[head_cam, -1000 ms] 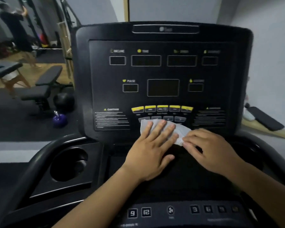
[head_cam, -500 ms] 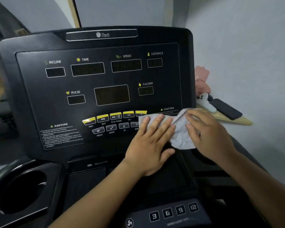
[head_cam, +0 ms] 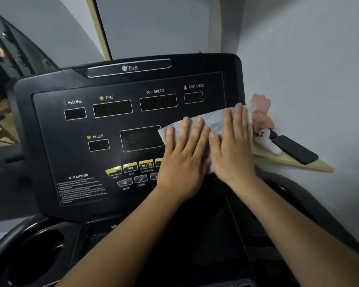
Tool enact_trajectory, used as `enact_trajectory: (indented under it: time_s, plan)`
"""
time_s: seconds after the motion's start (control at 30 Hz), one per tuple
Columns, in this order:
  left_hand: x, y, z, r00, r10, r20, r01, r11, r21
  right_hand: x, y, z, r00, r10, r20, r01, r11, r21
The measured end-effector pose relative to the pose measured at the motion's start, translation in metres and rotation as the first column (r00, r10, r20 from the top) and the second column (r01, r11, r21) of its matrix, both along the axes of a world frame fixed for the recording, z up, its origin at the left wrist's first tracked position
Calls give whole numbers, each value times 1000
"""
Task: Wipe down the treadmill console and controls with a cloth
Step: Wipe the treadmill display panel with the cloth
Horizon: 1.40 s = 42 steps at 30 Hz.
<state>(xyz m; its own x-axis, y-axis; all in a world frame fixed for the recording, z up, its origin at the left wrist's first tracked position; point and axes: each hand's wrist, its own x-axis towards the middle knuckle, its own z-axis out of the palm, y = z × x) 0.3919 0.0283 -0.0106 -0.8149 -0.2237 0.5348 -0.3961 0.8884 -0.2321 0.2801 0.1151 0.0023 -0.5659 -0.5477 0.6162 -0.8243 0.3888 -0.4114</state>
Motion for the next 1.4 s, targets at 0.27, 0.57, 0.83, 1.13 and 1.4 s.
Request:
enact_trajectory:
  time_s: [0.27, 0.57, 0.83, 1.13, 1.4]
  plan:
    - [-21, -13, 23, 998, -46, 31, 49, 993, -104, -26, -13, 7, 985, -87, 149, 97, 993, -62]
    - [-39, -34, 65, 997, -28, 66, 39, 983, -177, -63, -32, 53, 969, -17, -248, 46, 993, 111]
    - [4, -36, 36, 1000, -6, 28, 10, 990, -139, -39, -6, 2, 954, 42, -298, 24, 977, 214]
    - [0, -58, 101, 998, 55, 26, -49, 982, -182, -54, -50, 80, 926, 28, -376, 33, 987, 155]
    - [-42, -51, 87, 988, 8, -154, -16, 999, -52, -64, -56, 79, 912, 32, -410, 34, 988, 152]
